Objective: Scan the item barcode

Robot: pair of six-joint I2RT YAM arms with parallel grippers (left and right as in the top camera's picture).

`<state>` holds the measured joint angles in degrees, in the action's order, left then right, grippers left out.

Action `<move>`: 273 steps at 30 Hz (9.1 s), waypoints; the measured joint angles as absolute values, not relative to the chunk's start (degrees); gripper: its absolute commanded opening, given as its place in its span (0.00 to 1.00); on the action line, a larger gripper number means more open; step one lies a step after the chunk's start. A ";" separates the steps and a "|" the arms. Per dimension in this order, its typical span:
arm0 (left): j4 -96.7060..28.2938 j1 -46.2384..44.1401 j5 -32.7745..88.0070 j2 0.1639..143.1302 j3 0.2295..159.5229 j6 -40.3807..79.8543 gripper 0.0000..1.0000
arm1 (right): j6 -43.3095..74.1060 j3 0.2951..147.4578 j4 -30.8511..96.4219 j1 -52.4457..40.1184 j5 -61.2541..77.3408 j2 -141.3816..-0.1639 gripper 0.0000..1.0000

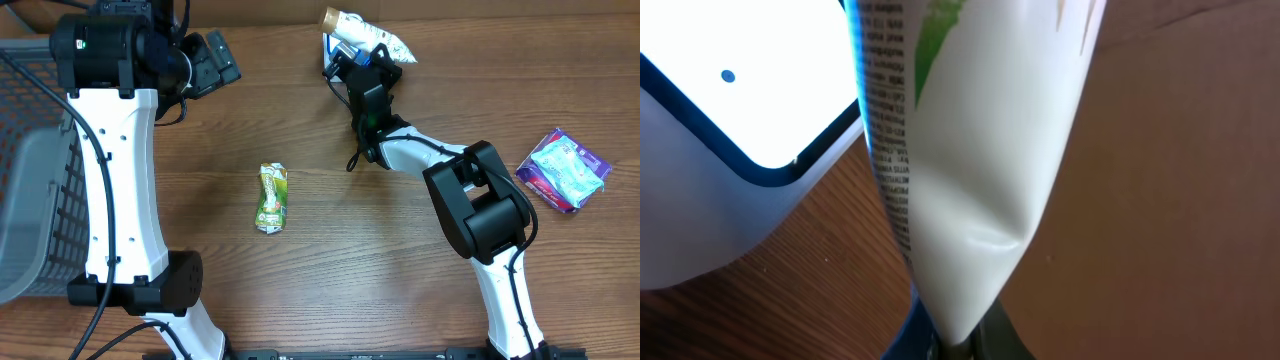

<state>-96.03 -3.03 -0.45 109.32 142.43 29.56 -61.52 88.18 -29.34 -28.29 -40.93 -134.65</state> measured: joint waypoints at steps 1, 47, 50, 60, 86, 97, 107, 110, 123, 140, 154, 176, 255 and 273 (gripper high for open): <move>-96.03 -3.03 -0.45 109.32 142.43 29.56 1.00 | -61.54 88.18 -29.34 -28.29 -40.86 -134.65 0.04; -96.03 -3.03 -0.45 109.32 142.43 29.56 1.00 | 32.71 83.09 50.17 2.39 -2.33 -110.41 0.04; -96.03 -3.03 -0.45 109.32 142.43 29.56 0.99 | 36.16 83.07 50.19 4.27 -2.39 -111.77 0.04; -96.03 -3.03 -0.47 109.32 142.43 29.56 0.99 | 39.72 83.11 51.05 6.66 -4.08 -112.03 0.81; -96.03 -3.03 -0.45 109.32 142.43 29.56 1.00 | 21.10 89.36 53.95 -2.33 23.79 -104.84 0.89; -96.03 -3.03 -0.45 109.32 142.43 29.56 0.99 | 25.96 88.62 39.81 -25.67 26.39 -113.82 0.89; -96.03 -3.03 -0.45 109.32 142.43 29.56 0.99 | 31.09 88.44 30.85 -44.53 12.97 -120.20 0.90; -96.03 -3.03 -0.45 109.32 142.43 29.56 1.00 | 32.38 88.44 30.44 -47.44 6.59 -120.20 0.84; -96.03 -3.03 -0.45 109.32 142.43 29.56 0.99 | 34.57 88.44 32.05 -48.73 0.03 -121.80 0.77; -96.03 -3.03 -0.45 109.32 142.43 29.56 1.00 | 32.51 88.64 46.92 -37.10 8.43 -122.37 0.77; -96.03 -3.03 -0.45 109.32 142.43 29.56 0.99 | 16.88 91.98 50.35 -30.06 29.26 -122.45 1.00; -96.03 -3.03 -0.45 109.32 142.43 29.56 1.00 | 19.53 93.78 51.37 -45.95 7.14 -122.43 0.24; -96.03 -3.03 -0.45 109.32 142.43 29.56 0.99 | 5.56 106.74 68.16 -39.88 -4.78 -128.92 0.04; -96.03 -3.03 -0.45 109.32 142.43 29.56 1.00 | 2.37 106.72 70.04 -27.16 3.42 -125.86 0.69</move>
